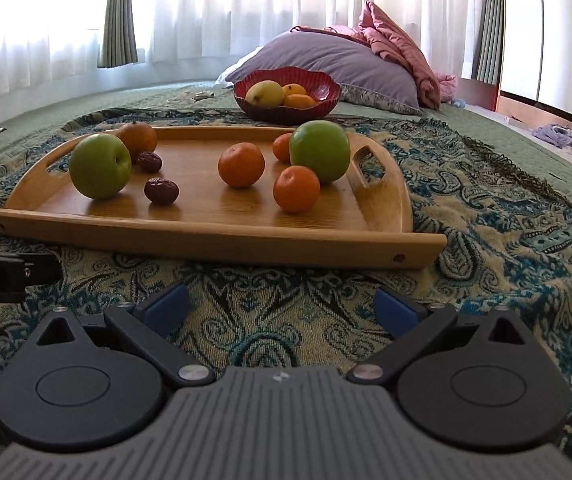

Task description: Organize fruits

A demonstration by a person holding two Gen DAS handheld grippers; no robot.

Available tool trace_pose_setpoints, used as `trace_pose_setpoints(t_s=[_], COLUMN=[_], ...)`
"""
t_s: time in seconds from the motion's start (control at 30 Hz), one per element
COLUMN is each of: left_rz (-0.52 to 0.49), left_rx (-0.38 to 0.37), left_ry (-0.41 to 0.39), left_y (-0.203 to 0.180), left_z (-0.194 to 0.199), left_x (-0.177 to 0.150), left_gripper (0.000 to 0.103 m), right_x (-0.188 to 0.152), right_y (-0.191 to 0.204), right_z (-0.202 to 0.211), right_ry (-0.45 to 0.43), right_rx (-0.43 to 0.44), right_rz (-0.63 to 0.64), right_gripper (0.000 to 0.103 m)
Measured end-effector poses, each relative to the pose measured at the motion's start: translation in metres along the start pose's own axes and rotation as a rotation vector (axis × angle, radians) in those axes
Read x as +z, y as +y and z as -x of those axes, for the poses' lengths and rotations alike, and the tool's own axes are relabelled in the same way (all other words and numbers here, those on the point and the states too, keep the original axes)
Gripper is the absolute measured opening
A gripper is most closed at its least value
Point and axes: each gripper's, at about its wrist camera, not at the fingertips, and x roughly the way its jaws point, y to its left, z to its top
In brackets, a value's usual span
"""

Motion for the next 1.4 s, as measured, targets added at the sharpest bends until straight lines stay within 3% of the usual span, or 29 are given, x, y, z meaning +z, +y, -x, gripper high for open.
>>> trace_pose_setpoints(t_s=[1.4], left_rz=[0.008], left_rx=[0.011], left_ry=[-0.034], left_y=[-0.001], left_z=[-0.004], left_x=[-0.012], left_gripper=[0.103], right_x=[-0.01], right_y=[0.0], right_z=[0.001], right_ry=[-0.042], right_rx=[0.006], right_rz=[-0.012], right_gripper=[0.103])
